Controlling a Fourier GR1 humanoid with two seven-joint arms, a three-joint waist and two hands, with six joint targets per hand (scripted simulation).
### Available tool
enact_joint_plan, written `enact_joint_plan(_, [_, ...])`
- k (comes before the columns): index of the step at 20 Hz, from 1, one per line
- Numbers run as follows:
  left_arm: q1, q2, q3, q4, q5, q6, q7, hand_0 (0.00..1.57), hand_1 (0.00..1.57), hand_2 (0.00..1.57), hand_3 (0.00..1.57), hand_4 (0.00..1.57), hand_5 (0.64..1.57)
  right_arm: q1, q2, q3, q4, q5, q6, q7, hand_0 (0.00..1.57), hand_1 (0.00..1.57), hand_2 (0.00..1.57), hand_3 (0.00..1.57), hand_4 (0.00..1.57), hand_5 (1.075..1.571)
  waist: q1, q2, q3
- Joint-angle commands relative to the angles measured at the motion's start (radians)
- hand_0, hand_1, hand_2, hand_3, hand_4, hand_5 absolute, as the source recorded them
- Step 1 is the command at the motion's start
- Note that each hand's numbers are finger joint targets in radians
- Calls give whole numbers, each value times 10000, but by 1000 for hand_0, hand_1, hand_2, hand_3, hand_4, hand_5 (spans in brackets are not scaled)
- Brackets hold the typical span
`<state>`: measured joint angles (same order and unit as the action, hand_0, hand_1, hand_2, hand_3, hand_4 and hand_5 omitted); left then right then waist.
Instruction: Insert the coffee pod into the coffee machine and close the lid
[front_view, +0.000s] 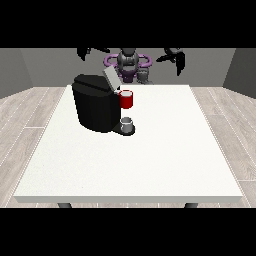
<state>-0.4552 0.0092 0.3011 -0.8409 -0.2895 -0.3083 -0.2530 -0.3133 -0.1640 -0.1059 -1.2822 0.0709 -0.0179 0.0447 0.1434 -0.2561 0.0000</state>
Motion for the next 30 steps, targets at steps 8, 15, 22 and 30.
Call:
enact_joint_plan(8, [919, -88, -1417, -2284, 1161, 236, 990, 0, 0, 0, 0, 346, 1571, -1853, -372, -1146, 1219, -1394, 426, 1207, 0, 0, 0, 0, 92, 1571, 557, 1027, 2])
enact_joint_plan(15, [1638, 115, -1340, -4193, 1360, 258, 1528, 0, 0, 0, 0, 371, 1571, -1889, -17, -746, 1703, -1219, 279, 608, 0, 0, 0, 0, 56, 1571, 412, 1657, 1])
enact_joint_plan(22, [2177, 284, -1503, -4911, 1408, 526, 841, 0, 0, 0, 0, 374, 1571, -2694, 276, -372, 2045, -1078, 227, 150, 0, 0, 0, 0, 0, 1571, 123, 2588, 0])
enact_joint_plan(30, [2019, 805, -1157, -5524, 1728, 699, 1330, 0, 0, 0, 0, 331, 1571, -3116, 535, 53, 2451, -725, 174, -298, 0, 0, 0, 0, 73, 1571, -66, 3049, -1])
